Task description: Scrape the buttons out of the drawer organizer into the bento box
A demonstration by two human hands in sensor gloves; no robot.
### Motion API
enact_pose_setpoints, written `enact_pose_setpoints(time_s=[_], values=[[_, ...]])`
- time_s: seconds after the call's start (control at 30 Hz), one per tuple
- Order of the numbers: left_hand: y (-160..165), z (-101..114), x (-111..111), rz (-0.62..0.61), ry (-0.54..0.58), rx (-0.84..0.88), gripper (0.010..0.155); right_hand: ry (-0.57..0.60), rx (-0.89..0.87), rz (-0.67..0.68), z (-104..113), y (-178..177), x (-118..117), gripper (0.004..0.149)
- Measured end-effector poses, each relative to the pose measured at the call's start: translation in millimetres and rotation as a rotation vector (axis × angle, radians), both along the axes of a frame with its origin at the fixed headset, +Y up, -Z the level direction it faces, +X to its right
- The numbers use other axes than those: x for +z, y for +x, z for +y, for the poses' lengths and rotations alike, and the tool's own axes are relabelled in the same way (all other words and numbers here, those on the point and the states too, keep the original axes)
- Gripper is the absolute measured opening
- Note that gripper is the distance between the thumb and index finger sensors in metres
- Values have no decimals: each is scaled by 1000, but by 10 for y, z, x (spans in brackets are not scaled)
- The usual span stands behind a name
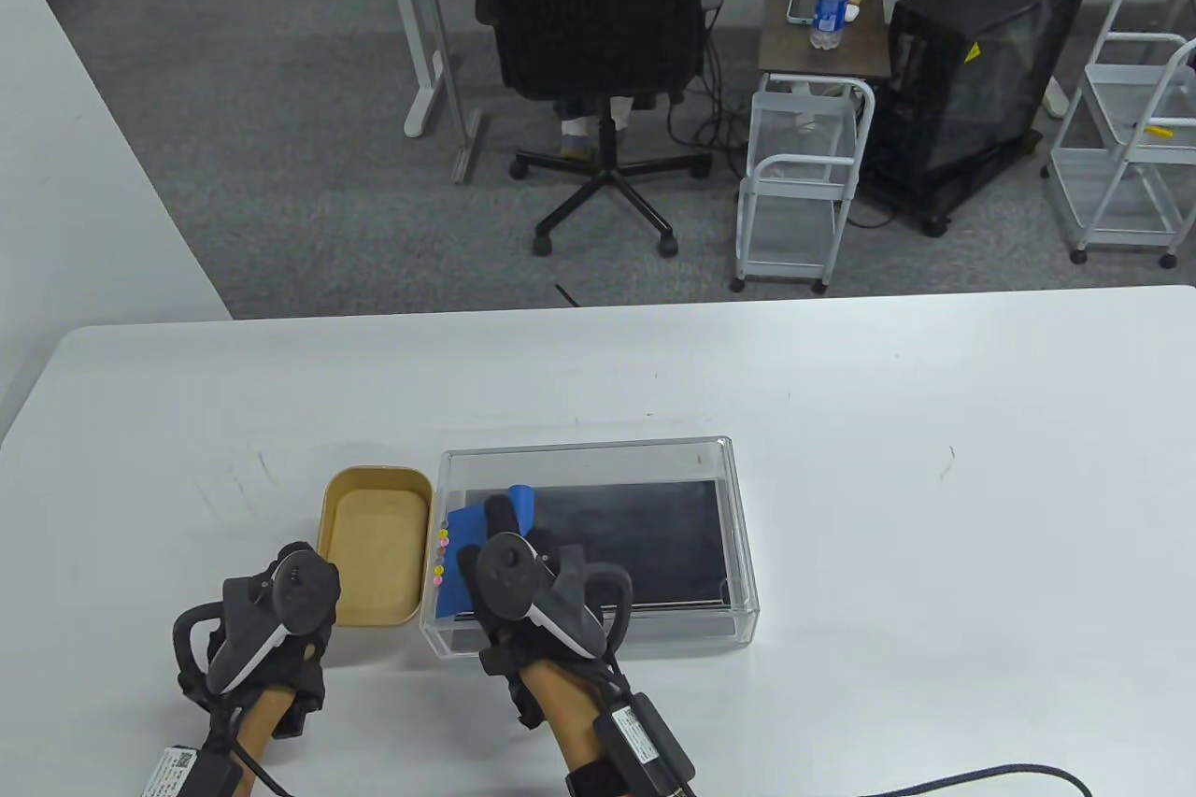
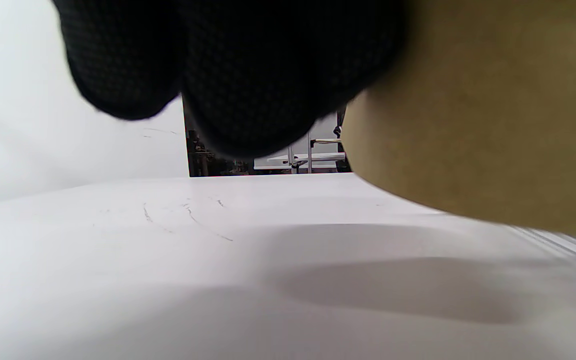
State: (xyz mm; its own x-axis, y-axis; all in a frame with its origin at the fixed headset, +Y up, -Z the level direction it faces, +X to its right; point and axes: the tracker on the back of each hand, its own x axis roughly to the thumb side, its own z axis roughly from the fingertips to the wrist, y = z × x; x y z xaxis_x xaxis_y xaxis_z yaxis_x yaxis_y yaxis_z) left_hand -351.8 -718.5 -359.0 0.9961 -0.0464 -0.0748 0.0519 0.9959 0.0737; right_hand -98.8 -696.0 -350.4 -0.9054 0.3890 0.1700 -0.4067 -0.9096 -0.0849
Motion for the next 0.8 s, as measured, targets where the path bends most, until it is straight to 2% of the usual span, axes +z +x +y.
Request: enact_pose_setpoints(time_s=[0.6, 0.8], values=[[9, 8, 11, -22, 4, 3, 50, -23, -13, 37, -10, -26, -5, 66], [9, 7, 11, -21, 4, 3, 50, -54, -72, 67, -18, -75, 4, 67]])
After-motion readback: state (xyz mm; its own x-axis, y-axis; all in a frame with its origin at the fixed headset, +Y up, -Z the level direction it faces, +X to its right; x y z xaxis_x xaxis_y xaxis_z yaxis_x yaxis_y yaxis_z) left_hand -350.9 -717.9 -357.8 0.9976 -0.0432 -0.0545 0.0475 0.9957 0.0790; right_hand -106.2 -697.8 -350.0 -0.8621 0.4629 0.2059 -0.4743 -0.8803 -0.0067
